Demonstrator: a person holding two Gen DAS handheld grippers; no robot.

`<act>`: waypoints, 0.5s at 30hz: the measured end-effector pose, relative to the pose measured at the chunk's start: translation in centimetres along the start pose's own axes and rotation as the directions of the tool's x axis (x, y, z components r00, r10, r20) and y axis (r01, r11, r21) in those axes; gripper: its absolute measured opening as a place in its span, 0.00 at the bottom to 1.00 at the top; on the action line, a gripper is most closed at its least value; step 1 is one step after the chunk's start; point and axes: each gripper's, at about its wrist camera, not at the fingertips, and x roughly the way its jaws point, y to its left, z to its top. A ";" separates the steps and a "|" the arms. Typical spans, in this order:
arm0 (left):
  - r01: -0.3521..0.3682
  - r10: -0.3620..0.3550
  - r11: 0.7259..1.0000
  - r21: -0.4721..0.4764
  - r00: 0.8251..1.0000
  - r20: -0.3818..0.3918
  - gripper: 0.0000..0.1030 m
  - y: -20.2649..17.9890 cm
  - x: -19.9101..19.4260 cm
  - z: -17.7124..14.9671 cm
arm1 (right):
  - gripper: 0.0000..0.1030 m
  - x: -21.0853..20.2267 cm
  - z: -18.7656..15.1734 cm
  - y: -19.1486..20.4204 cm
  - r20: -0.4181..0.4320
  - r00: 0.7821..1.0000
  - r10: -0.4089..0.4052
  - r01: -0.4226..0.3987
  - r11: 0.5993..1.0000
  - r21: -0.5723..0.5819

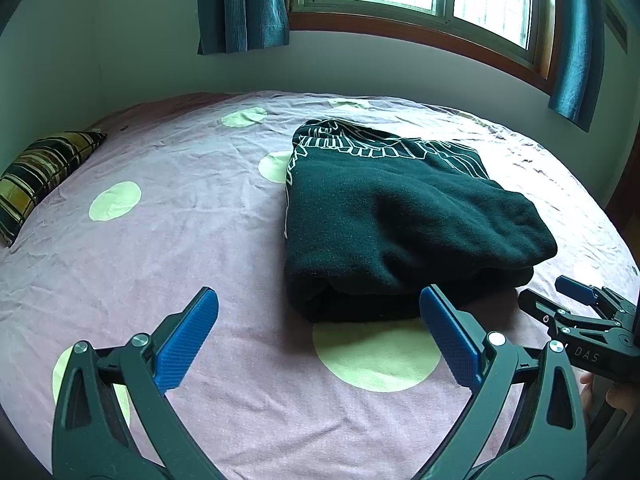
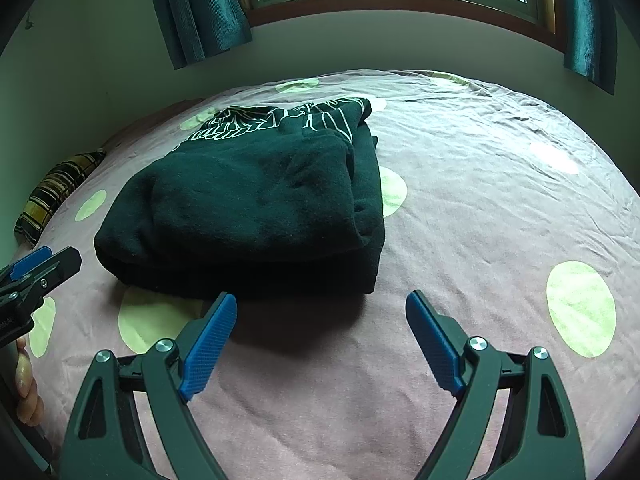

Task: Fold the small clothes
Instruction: 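Open the right gripper and lift both tools away from the folded sweatshirt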

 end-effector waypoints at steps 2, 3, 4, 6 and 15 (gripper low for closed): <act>-0.001 0.001 1.000 -0.002 1.000 -0.001 0.98 0.0 0.0 0.0 | 0.83 0.1 0.0 0.0 -0.002 1.000 0.000 0.000 1.000 0.000; -0.001 0.001 1.000 -0.001 1.000 -0.002 0.98 0.0 0.0 0.0 | 0.83 0.1 -0.1 0.0 -0.002 1.000 0.000 0.000 1.000 0.002; -0.003 0.003 1.000 0.002 1.000 -0.004 0.98 0.0 0.1 0.0 | 0.83 0.1 -0.1 0.1 -0.004 1.000 0.000 0.000 1.000 0.001; -0.009 0.009 1.000 0.002 1.000 -0.008 0.98 0.0 0.1 -0.1 | 0.83 0.2 -0.2 0.1 -0.007 1.000 0.001 -0.001 1.000 -0.001; -0.003 0.003 1.000 -0.015 1.000 -0.012 0.98 0.2 0.1 -0.1 | 0.83 0.5 -0.3 0.1 -0.016 1.000 0.004 -0.004 1.000 -0.003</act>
